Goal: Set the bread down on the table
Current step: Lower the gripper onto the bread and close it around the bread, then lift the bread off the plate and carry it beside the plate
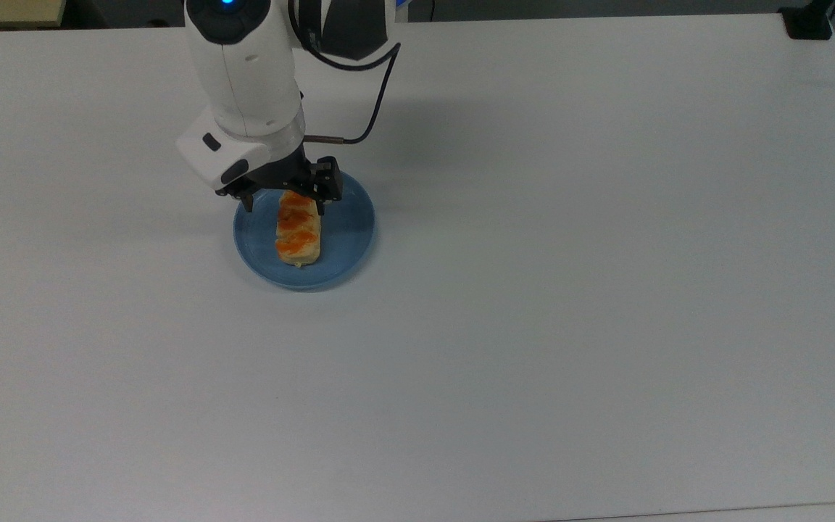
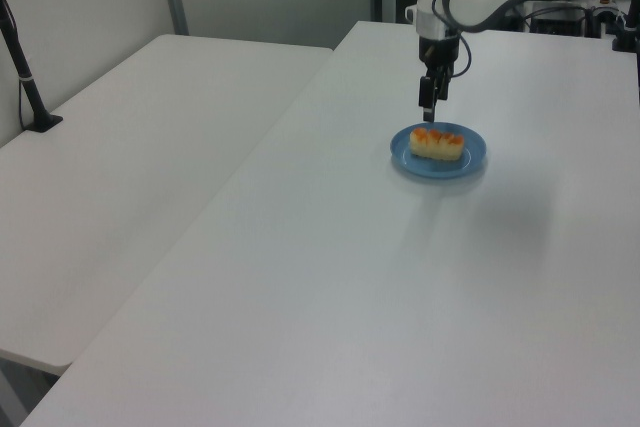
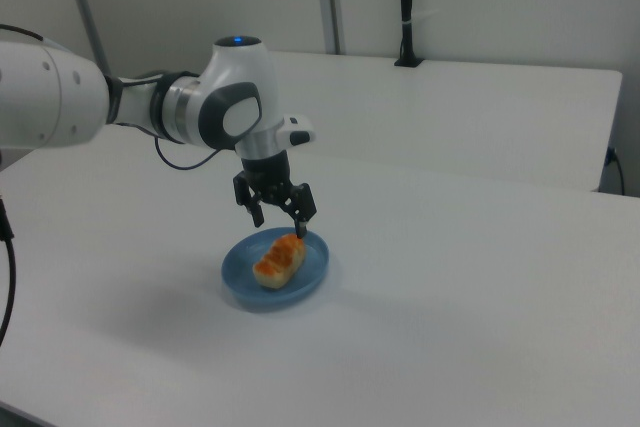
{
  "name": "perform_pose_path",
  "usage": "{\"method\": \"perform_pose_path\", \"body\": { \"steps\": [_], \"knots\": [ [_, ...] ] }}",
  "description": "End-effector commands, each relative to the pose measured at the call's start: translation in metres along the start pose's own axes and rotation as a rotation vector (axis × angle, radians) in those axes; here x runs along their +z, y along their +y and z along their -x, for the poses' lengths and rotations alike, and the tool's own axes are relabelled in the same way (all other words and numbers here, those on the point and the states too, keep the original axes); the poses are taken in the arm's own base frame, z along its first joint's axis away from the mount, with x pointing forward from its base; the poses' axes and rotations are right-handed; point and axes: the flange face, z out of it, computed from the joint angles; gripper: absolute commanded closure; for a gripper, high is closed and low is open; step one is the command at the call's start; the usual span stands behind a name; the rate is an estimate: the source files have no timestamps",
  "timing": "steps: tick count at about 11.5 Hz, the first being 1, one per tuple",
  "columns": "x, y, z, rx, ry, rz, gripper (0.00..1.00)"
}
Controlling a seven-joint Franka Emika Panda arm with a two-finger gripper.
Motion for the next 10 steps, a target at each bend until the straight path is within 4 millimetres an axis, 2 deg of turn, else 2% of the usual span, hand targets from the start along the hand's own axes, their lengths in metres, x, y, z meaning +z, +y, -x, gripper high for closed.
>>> {"method": "perform_pose_path", "body": {
  "steps": [1,3,5,7,8,9,10],
  "knots": [
    [0.021,-0.006,-0.006,0.003,0.020,0.020,0.00],
    [0.043,-0.010,-0.007,-0.005,0.027,0.022,0.00],
    [0.054,-0.014,-0.007,-0.007,0.031,0.021,0.01],
    [0.055,-0.016,-0.006,-0.008,0.027,0.020,0.51],
    [0.053,-0.018,-0.005,-0.013,0.024,0.019,0.63],
    [0.043,-0.026,-0.005,-0.025,0.026,0.011,0.64],
    [0.025,-0.038,0.000,-0.043,0.009,0.001,0.64]
  ]
}}
